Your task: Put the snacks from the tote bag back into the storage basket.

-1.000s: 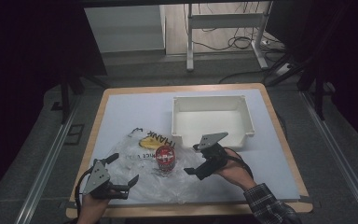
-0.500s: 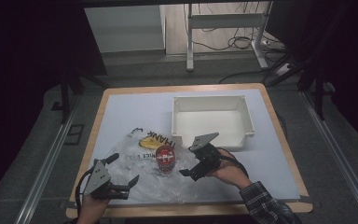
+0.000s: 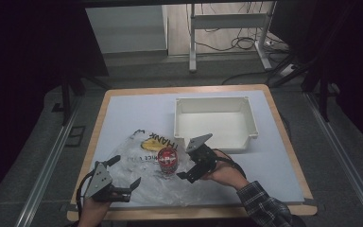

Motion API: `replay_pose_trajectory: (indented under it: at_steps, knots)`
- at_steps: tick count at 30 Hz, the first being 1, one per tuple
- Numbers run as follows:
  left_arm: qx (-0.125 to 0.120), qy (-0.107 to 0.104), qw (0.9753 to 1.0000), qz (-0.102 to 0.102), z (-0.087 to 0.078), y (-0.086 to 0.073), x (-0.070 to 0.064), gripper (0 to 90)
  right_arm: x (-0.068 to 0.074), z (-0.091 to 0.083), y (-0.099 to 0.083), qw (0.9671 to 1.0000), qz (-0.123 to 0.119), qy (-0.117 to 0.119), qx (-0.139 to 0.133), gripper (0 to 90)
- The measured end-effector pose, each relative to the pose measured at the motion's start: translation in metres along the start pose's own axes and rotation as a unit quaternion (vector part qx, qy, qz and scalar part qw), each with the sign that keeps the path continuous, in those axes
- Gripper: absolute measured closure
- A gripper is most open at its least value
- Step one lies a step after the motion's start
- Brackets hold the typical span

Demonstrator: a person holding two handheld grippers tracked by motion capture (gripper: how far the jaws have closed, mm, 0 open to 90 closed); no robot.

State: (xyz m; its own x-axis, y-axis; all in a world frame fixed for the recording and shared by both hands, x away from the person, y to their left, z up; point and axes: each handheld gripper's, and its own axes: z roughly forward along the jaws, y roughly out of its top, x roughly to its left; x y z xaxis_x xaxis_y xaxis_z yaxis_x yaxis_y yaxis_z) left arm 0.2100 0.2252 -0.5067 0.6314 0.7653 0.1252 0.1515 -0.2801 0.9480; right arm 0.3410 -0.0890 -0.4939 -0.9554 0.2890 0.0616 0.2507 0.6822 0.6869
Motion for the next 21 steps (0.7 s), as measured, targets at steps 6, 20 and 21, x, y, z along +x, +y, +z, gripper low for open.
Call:
replay_pose_trajectory:
  at_steps: [6, 20, 21]
  knots:
    - [0.001, 0.0, 1.0, 0.002, 0.0, 0.0, 0.0, 0.6, 0.0, 0.009, 0.006, 0.9996, 0.005, -0.004, 0.026, 4.7]
    - [0.004, -0.002, 1.0, 0.008, 0.0, 0.0, -0.002, 0.6, 0.002, 0.027, 0.017, 0.9983, -0.024, -0.027, 0.046, 8.3]
    - [0.004, -0.001, 1.0, 0.008, 0.0, 0.0, -0.002, 0.6, 0.002, 0.028, 0.018, 0.9982, -0.026, -0.028, 0.046, 8.8]
